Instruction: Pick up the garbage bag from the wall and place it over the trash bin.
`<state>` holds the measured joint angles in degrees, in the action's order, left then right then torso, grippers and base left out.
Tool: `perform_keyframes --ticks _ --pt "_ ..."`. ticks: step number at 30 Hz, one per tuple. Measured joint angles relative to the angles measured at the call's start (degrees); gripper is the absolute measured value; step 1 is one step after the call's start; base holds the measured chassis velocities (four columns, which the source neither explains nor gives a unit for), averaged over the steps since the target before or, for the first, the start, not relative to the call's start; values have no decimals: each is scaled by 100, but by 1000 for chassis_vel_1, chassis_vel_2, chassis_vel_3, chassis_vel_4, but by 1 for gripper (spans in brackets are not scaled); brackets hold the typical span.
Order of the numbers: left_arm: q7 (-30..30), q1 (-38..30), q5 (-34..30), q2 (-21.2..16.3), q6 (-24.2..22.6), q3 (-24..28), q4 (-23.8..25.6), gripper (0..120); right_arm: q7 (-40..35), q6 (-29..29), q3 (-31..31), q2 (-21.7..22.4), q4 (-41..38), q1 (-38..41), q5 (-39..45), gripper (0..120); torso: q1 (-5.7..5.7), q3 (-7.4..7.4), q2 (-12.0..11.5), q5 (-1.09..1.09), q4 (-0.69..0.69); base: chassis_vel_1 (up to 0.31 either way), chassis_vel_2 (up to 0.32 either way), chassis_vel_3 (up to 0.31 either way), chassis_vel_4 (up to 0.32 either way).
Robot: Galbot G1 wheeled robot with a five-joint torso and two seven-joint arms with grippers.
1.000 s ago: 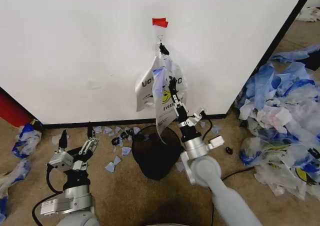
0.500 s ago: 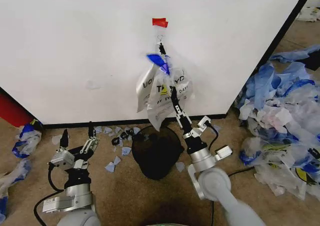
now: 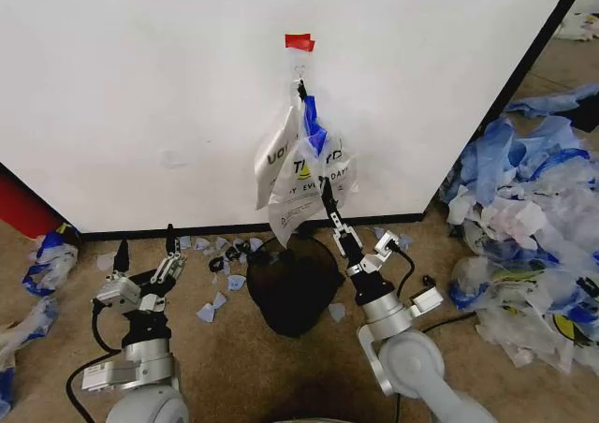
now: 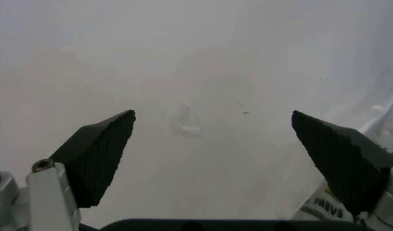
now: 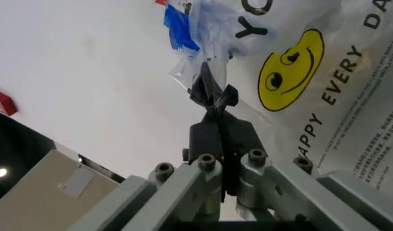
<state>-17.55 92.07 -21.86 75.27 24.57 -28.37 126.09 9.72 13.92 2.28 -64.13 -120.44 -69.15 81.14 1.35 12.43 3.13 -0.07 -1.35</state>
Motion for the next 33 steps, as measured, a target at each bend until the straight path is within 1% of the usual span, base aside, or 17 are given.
perform_keyframes --ticks 7,11,12,14,18,19,23,26,33 --pt "-6 -37 -44 -19 -26 -4 -25 97 -115 -18 3 218 -122 -46 69 0 0 0 0 1 0 0 0 0 0" --pt "-6 -29 -44 -32 -45 0 -20 97 -145 -56 -75 542 -252 -58 176 0 0 0 0 1 0 0 0 0 0" --pt "-6 -29 -44 -32 -45 0 -20 97 -145 -56 -75 542 -252 -58 176 0 0 0 0 1 0 0 0 0 0" --pt "-7 -25 -44 -38 -48 -10 -13 97 -112 -60 -81 703 -325 -110 198 0 0 0 0 0 0 0 0 0 0" --pt "-13 -10 -45 -52 -50 -38 7 97 -41 -58 -50 1099 -546 -314 229 0 0 0 0 0 0 0 0 0 0" --pt "-13 -10 -45 -52 -50 -38 7 97 -41 -58 -50 1099 -546 -314 229 0 0 0 0 0 0 0 0 0 0" --pt "-18 -8 -45 -49 -52 -34 9 97 12 -42 -82 1426 -773 -518 166 0 0 0 0 1 0 0 0 0 0" --pt "-18 -8 -38 -34 -55 -27 10 97 0 -9 -124 1542 -927 -626 74 0 0 0 0 0 0 0 0 0 0" --pt "-24 14 -31 -52 -56 -54 47 97 -80 53 -175 1663 -1137 -892 -108 0 0 0 0 1 0 0 0 0 0"
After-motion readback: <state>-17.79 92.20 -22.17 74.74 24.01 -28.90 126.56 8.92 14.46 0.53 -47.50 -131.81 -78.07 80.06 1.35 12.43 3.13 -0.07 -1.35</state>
